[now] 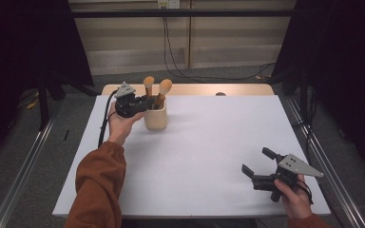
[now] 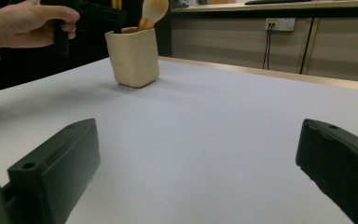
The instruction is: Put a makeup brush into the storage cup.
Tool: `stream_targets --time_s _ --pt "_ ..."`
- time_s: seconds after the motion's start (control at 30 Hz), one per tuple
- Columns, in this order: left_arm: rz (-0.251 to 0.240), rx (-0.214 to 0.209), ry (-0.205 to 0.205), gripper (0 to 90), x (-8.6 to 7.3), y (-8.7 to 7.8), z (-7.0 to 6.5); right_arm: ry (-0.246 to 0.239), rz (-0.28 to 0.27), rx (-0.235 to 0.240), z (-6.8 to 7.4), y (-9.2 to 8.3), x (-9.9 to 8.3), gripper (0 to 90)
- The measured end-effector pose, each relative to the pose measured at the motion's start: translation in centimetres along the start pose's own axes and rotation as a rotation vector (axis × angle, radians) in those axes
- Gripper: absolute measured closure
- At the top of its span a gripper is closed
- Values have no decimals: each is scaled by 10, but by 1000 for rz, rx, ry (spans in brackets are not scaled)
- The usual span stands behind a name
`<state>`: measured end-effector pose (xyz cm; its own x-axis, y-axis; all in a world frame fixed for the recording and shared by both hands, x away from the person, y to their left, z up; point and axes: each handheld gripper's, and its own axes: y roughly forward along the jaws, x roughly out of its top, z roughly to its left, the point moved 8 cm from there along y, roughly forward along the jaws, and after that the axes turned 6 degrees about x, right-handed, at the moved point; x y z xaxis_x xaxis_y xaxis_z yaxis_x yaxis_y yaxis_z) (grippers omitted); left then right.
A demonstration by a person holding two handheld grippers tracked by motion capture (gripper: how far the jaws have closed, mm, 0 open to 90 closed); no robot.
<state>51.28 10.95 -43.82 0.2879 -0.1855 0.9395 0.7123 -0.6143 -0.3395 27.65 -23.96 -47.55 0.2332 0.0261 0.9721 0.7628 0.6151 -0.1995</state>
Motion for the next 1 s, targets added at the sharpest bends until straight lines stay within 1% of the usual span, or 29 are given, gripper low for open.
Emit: stream_targets --time_s 0.03,0.07,0.13,0.27,0.33,0.37,0.4,0.47,0.53,0.63,0.73,0.8,0.93,1.0 --pt "1 -1 0 742 -1 0 0 -4 1 1 0 0 0 0" --pt "5 4 8 742 -2 1 0 -4 2 3 1 1 0 0" --pt "8 9 1 742 -3 2 1 -13 2 7 2 1 0 0" --pt "23 10 8 742 -7 2 1 -7 2 5 1 0 0 0" --pt "35 20 19 742 -8 2 1 -6 2 4 1 0 0 0" --pt "41 14 19 741 -9 2 1 -8 2 5 1 0 0 0" --pt "37 5 8 741 -10 2 1 -11 3 9 1 1 0 0" --pt "45 14 18 740 -12 2 2 -11 4 15 3 1 0 0" --pt "39 13 7 739 -12 2 2 -11 4 17 3 1 0 0" --pt "47 13 -2 733 -15 1 3 -13 3 14 3 1 0 0" --pt "39 17 -6 680 -15 1 3 -12 6 15 3 1 -1 0" --pt "46 22 4 654 -16 0 3 -15 10 18 3 1 -1 0" --pt "35 24 7 578 -15 -1 2 -8 4 14 3 1 -1 0" --pt "26 45 10 519 -13 -2 4 -11 9 15 2 1 -1 0"
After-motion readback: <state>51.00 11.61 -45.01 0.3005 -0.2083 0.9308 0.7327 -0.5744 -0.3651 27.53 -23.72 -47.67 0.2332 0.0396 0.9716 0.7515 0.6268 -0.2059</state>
